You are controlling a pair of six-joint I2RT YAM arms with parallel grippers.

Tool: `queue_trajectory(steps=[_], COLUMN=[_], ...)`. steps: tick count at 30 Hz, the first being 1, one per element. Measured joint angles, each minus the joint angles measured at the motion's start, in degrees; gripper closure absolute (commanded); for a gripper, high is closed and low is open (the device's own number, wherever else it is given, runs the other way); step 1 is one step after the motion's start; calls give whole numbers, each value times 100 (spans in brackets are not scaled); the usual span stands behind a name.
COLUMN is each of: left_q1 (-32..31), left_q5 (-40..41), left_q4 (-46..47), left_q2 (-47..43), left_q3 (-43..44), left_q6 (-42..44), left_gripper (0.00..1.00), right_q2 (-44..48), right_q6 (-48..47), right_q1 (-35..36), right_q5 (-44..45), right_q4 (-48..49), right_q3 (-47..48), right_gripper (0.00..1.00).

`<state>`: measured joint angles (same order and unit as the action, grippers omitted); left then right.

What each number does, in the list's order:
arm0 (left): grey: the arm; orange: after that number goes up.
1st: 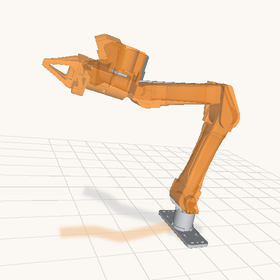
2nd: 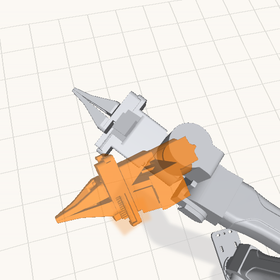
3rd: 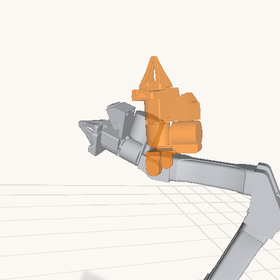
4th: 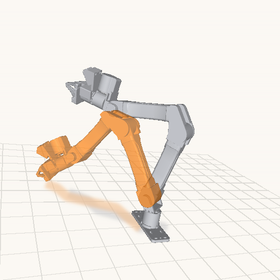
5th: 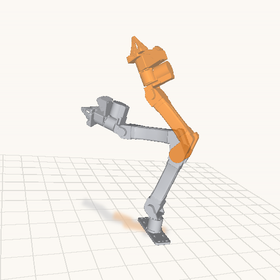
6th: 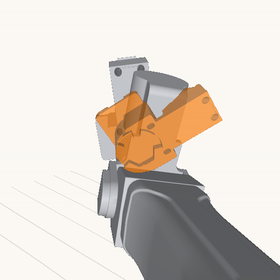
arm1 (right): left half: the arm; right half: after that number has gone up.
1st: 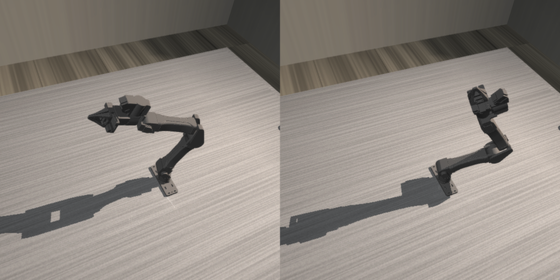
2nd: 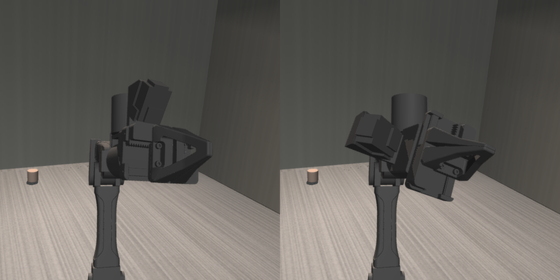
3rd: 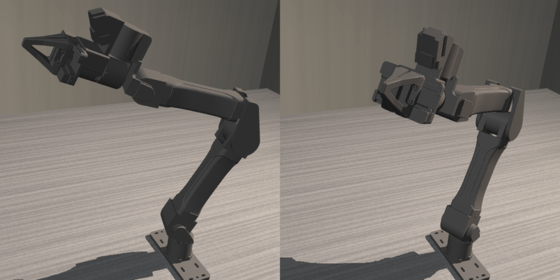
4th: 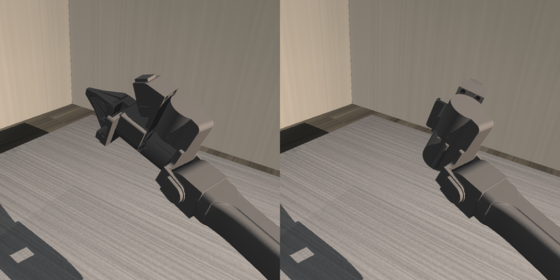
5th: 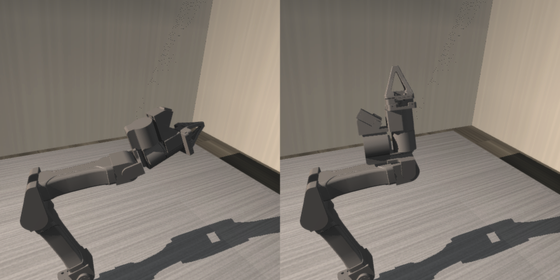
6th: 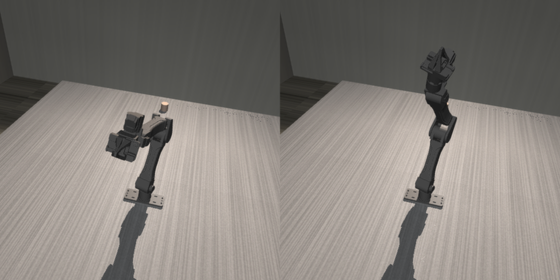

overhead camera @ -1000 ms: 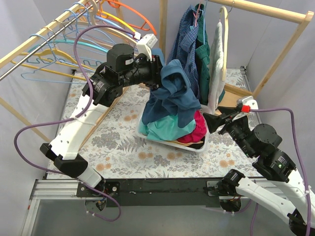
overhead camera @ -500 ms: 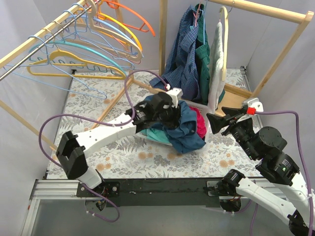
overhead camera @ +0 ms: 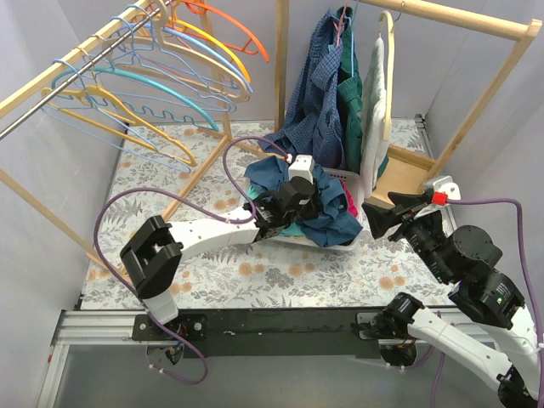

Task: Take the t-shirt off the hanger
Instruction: Place the T-shirt in the bin, then reset both arms

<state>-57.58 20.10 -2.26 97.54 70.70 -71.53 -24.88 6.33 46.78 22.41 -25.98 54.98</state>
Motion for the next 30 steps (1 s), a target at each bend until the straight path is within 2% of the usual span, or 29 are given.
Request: queue_trajectory(steps=[7, 8, 10, 11, 14, 18, 30], left_q1=[-238, -282, -332, -339, -348, -391, -391], left_q5=[664, 767, 914, 938, 896, 632, 474], left_q4=[125, 120, 79, 42, -142, -575, -2498], left_q2=[649, 697, 702, 693, 647, 422, -455], left_q3=[-155, -153, -149, -133, -50, 140, 765], left_q6=[-310, -363, -444, -472, -463, -262, -190], left_gripper=[98, 82, 66, 44, 21, 2, 2], right_q2=[28, 31, 31, 31, 31, 28, -118], right_q6=[105, 109, 125, 131, 160, 212, 275], right_q1=[0, 0, 0, 0, 0, 0, 0], right_q5=[-9, -11, -26, -33, -50, -103, -297], right_q4=[-109, -109, -107, -109, -109, -111, -111], right_q3=[-2, -2, -4, -9, -28, -44, -46], right_gripper=[27, 27, 27, 27, 27, 27, 27])
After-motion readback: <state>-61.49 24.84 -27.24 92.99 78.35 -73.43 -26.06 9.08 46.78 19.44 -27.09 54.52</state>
